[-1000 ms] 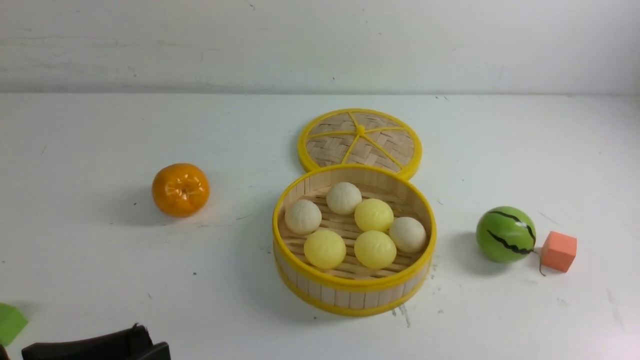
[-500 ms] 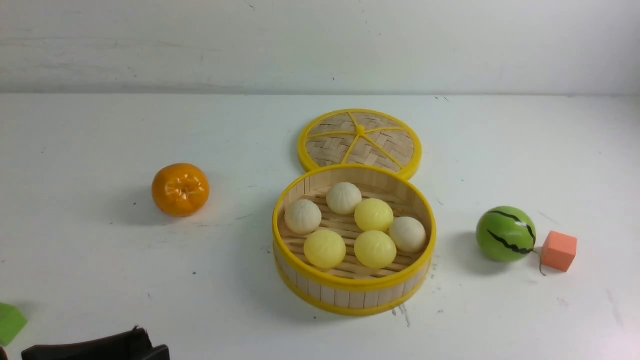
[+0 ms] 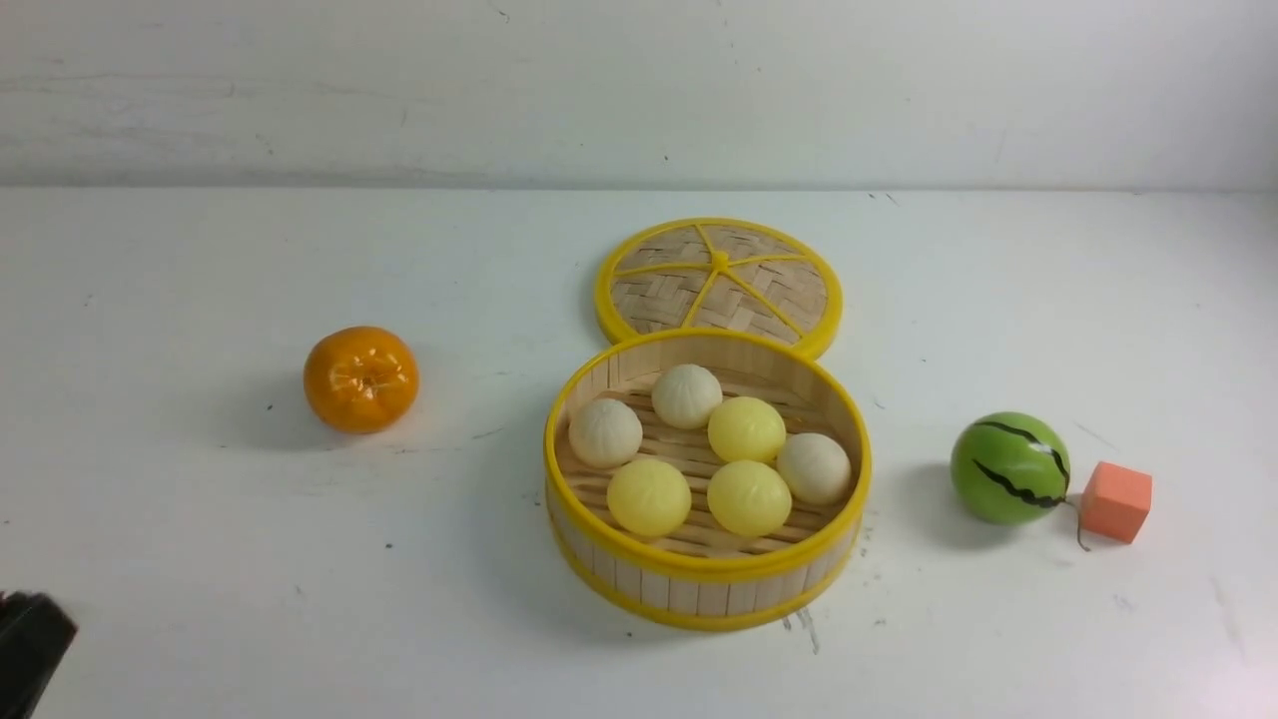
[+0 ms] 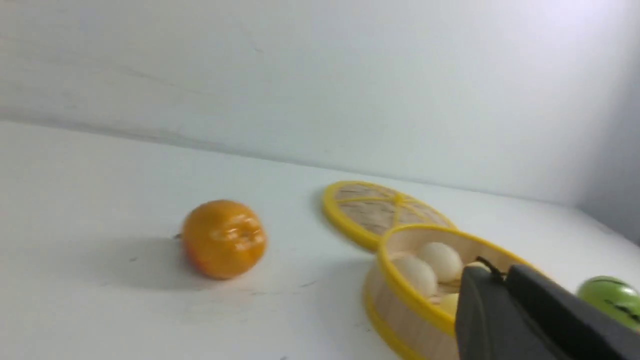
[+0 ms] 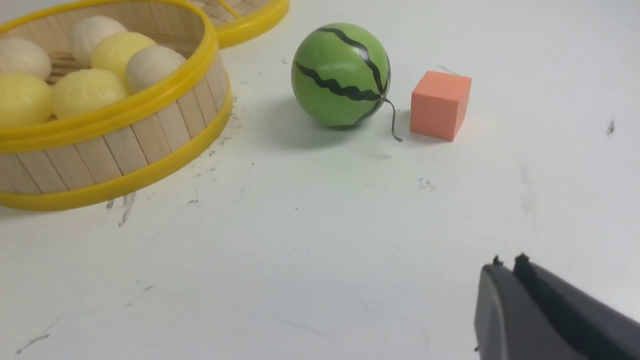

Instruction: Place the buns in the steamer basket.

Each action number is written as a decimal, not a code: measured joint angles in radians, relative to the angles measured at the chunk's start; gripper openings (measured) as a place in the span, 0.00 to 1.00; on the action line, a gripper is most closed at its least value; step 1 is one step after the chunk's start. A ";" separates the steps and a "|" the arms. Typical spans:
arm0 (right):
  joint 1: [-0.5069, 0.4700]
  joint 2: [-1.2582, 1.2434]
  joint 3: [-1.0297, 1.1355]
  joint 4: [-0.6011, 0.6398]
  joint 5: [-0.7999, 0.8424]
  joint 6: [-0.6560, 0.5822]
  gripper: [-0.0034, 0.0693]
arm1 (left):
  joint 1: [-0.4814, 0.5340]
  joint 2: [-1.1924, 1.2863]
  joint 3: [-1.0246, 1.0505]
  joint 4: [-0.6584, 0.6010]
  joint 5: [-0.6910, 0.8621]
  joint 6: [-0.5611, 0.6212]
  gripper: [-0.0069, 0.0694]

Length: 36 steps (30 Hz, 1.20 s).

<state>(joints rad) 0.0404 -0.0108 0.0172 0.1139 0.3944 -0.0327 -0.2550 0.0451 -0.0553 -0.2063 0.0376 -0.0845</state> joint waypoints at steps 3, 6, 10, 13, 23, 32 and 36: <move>0.000 0.000 0.000 0.000 -0.002 0.000 0.08 | 0.065 -0.049 0.061 0.045 0.117 -0.061 0.07; 0.000 0.000 0.000 0.000 -0.002 0.000 0.09 | 0.087 -0.055 0.084 0.065 0.299 -0.105 0.07; 0.000 0.000 0.000 0.000 -0.002 0.002 0.09 | 0.089 -0.055 0.087 0.064 0.341 -0.121 0.07; 0.000 0.000 0.000 0.000 -0.002 0.002 0.10 | 0.089 -0.055 0.087 0.064 0.346 -0.122 0.07; 0.000 0.000 0.000 0.000 -0.002 0.002 0.12 | 0.089 -0.055 0.087 0.064 0.346 -0.122 0.07; 0.000 0.000 0.000 0.000 -0.002 0.002 0.13 | 0.117 -0.055 0.087 0.064 0.347 -0.122 0.07; 0.000 0.000 0.000 0.000 -0.002 0.002 0.14 | 0.155 -0.055 0.087 0.064 0.347 -0.122 0.07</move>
<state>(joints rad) 0.0404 -0.0108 0.0172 0.1139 0.3921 -0.0304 -0.1000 -0.0099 0.0315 -0.1423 0.3849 -0.2070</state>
